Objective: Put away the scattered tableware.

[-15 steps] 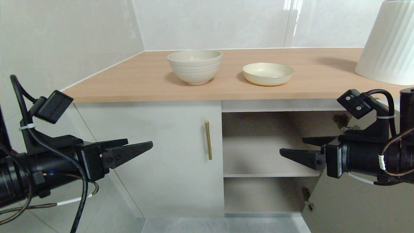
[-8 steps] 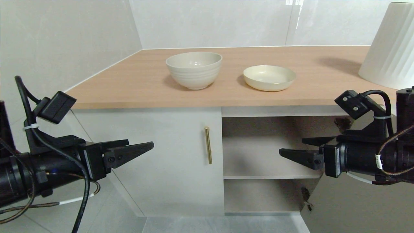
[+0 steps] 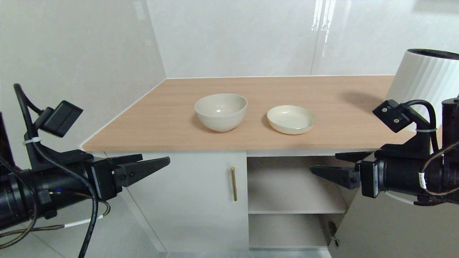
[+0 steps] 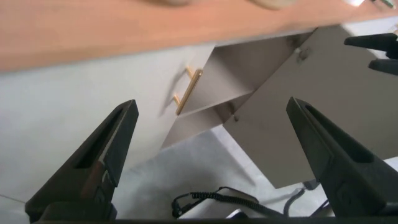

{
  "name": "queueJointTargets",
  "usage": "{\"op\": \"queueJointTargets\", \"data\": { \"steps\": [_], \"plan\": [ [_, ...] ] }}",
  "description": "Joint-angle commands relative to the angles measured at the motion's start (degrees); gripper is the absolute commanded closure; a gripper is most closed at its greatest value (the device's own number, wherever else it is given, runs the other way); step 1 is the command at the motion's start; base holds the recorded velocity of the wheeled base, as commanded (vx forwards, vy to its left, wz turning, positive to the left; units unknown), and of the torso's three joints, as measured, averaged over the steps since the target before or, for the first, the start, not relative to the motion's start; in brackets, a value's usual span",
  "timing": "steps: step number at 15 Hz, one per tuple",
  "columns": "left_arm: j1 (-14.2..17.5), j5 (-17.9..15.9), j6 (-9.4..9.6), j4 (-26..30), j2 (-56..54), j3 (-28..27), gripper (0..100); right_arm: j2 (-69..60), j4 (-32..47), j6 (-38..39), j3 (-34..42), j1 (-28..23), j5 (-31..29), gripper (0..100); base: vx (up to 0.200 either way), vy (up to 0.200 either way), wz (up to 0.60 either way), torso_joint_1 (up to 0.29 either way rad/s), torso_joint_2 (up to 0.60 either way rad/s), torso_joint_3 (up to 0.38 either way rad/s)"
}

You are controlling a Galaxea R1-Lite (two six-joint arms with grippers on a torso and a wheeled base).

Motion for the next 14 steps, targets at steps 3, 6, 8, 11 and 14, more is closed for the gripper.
{"op": "queueJointTargets", "data": {
  "steps": [3, 6, 8, 11, 14],
  "plan": [
    [0.0, 0.1, -0.08, 0.0, 1.0, -0.2, 0, 0.2, -0.5, -0.8, 0.1, 0.0, -0.1, 0, 0.0, 0.0, 0.0, 0.181, -0.47, -0.295],
    [0.1, 3.4, -1.05, 1.4, 3.7, -6.1, 0, 2.9, -0.1, -1.2, -4.9, 0.0, -2.8, 0, 0.0, 0.0, 0.0, 0.203, -0.48, -0.292],
    [0.2, 7.6, -6.32, 18.7, 8.3, -23.2, 0, 12.6, 11.2, 1.8, -20.7, -0.2, -15.5, 0, 0.0, 0.0, 0.0, 0.212, -0.49, -0.288],
    [0.2, 9.0, -9.66, 30.9, 11.7, -32.9, 0, 16.0, 22.4, 7.7, -30.8, -0.2, -17.7, 0, 0.0, 0.0, 0.0, 0.089, -0.2, -0.116],
    [-3.7, 22.4, -11.95, 34.8, 22.0, -38.0, 0, 18.7, 22.4, 10.5, -31.1, -2.5, -18.6, 0, 0.0, 0.0, 0.0, 0.011, -0.02, -0.011]
  ]
}}
